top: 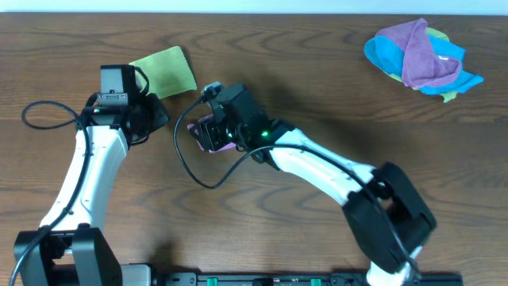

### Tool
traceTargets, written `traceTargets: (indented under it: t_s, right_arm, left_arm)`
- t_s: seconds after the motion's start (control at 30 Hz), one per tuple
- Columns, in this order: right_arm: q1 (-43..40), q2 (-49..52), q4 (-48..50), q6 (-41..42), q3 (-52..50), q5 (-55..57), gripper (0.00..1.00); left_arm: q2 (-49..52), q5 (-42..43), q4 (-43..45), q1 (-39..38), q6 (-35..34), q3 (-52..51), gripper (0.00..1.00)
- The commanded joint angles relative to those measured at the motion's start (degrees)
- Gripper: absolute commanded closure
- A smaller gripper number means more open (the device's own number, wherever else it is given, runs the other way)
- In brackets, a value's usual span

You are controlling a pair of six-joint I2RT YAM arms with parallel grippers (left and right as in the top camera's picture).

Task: Fold the cloth

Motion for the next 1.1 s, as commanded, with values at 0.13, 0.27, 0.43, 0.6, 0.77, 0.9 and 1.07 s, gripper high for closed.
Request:
traceTargets:
  t_s: [0.13,0.27,0.43,0.6,0.77,0.9,1.07]
  right_arm:
    - [-0.3,-1.2,-0.9,0.8,1.0,-1.6,0.38]
    - [-1.5,-1.2,-3.7,0.9,1.0,1.2,0.38]
    - [-3.6,-1.3,-9.3,1.0,1.0,1.2,0.37]
    - [-4.3,-1.2,-12.6,1.0,1.0,5.5,0.36]
    - [-4.3,-0.1,-11.0,1.0,1.0,6.7,0.36]
    - [-4.3,2.5,-9.9,1.8,1.0,7.0,0.37]
    - [-4.3,5.0,-7.1,3.8,1.0,6.4,0.39]
  left_arm:
    - [-2.2,0.8,-0.2,0.8,1.0,1.1,0.92]
    - [-2.7,0.8,-0.2,0.9,1.0,1.1,0.92]
    - [-2.9,2.2,-0.3,0.9,1.0,1.1,0.91]
    - [-2.9,3.2,-0.4,0.9,1.0,1.1,0.91]
    - [-2.9,3.2,-0.4,0.9,1.0,1.1,0.91]
    - [-2.9,3.2,-0.4,0.9,1.0,1.1,0.91]
    - [-2.9,3.2,-0.5,0.9,1.0,1.1,0.91]
